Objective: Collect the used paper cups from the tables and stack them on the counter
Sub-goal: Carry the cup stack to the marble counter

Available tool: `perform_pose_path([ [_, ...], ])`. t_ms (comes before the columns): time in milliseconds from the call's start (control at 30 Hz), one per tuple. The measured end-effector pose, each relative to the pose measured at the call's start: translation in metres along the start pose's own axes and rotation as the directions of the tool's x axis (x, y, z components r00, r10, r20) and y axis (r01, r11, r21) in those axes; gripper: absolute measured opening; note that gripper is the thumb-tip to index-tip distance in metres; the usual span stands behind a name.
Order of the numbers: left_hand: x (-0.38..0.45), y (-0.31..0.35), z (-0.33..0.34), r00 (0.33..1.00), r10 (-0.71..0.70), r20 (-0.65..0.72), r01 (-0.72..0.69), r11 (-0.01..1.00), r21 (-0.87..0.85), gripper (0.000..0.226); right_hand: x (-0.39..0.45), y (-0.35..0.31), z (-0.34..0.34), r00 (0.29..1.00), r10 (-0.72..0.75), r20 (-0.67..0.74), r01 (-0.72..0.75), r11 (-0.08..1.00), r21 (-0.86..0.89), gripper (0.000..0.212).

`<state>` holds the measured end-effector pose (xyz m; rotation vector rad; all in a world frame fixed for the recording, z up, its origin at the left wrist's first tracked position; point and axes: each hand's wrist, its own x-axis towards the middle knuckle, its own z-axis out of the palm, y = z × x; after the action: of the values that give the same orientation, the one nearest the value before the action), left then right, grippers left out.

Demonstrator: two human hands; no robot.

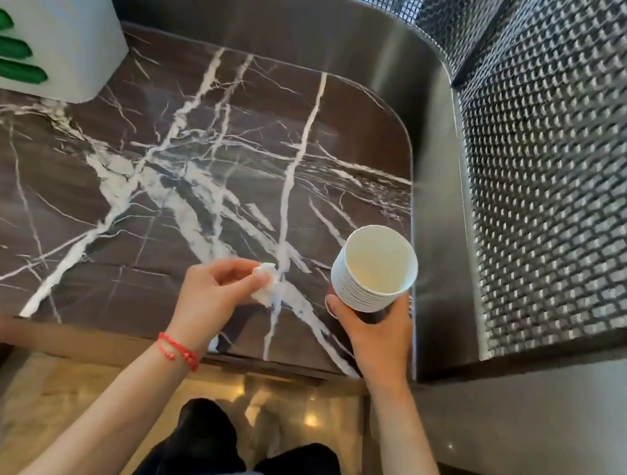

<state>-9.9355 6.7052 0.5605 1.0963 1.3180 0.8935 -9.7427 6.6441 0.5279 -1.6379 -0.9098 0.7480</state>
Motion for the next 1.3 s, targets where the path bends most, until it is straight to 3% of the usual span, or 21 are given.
perform_pose_path([
  [333,0.039,0.022,0.012,0.998,0.0,0.058,-0.002,0.999,0.036,0.011,0.026,-0.01,0.01,0.991,0.033,-0.13,-0.027,0.999,0.044,0.078],
  [467,0.05,0.024,0.015,0.995,0.001,0.099,-0.006,0.999,0.045,0.007,0.029,-0.007,0.015,0.981,0.027,-0.191,-0.02,0.999,0.037,0.064],
  [800,0.056,0.032,0.019,0.99,-0.013,0.143,0.014,1.0,-0.006,0.011,0.073,-0.016,0.019,0.945,0.005,-0.328,-0.022,0.999,-0.049,0.065],
  [1300,0.046,0.029,0.021,0.992,0.0,0.125,-0.002,1.0,0.011,0.006,0.101,-0.018,0.021,0.926,-0.006,-0.377,-0.025,0.997,-0.08,0.075],
])
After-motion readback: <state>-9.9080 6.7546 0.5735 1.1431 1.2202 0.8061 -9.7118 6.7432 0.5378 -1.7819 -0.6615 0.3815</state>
